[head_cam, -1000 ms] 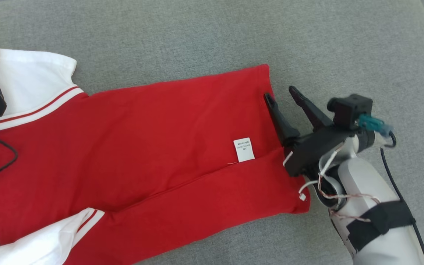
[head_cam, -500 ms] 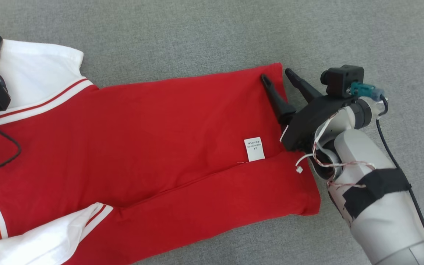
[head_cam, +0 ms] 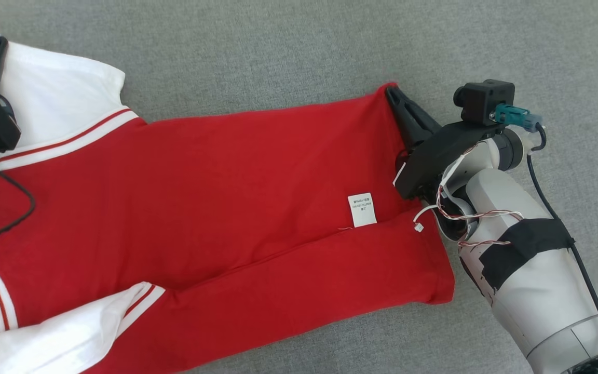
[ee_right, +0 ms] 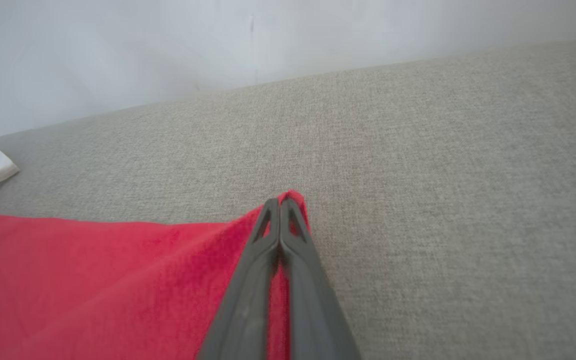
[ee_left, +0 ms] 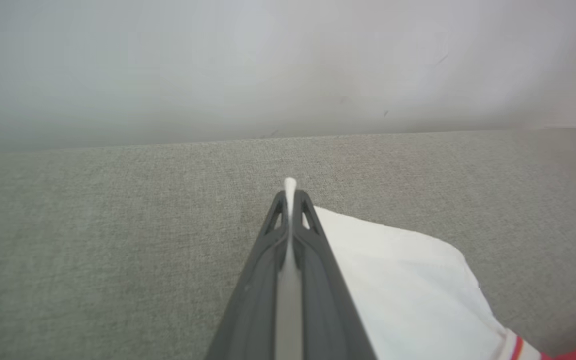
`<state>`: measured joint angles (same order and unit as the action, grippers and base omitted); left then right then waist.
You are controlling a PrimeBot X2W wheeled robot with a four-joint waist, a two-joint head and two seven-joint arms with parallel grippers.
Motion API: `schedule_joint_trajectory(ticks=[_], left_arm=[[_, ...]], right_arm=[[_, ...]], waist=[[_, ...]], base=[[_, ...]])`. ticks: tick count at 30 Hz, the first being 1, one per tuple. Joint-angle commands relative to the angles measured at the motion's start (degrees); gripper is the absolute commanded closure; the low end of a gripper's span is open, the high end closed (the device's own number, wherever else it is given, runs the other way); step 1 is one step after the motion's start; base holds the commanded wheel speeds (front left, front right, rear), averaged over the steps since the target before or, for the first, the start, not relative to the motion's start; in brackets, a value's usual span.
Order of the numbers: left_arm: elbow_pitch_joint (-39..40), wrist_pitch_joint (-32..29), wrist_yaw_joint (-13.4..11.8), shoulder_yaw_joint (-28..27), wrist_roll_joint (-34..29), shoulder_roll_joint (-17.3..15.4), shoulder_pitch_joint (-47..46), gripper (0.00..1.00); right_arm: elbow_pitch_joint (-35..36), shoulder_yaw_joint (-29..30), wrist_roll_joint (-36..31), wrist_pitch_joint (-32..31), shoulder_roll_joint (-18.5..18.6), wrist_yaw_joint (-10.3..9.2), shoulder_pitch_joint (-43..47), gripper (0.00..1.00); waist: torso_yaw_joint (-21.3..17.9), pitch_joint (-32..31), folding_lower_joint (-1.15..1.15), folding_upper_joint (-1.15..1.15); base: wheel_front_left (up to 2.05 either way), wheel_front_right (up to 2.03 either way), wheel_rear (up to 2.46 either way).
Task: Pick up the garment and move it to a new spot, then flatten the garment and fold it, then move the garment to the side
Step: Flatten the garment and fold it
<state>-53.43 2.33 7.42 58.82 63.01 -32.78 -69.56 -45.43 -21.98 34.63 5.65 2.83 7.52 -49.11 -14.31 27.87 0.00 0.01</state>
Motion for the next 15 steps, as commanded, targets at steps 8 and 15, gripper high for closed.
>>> schedule_joint_trajectory(ticks=[8, 15], left_arm=[[4.47, 6.29, 0.02, 1.17, 2.69, -0.92, 2.19, 1.0], [10.61, 10.38, 0.02, 1.72, 5.08, -2.14, 6.12, 1.0]], right_arm=[[0.6, -2.2, 3.36, 2.97, 3.2, -0.03, 1.59, 1.0], [6.45, -4.78, 9.25, 2.4, 8.33, -0.03, 6.43, 1.0]], waist=[[2.36, -3.76, 0.0, -0.01], [4.89, -6.76, 0.0, -0.01]], base=[[0.0, 0.0, 0.0], [0.0, 0.0, 0.0]])
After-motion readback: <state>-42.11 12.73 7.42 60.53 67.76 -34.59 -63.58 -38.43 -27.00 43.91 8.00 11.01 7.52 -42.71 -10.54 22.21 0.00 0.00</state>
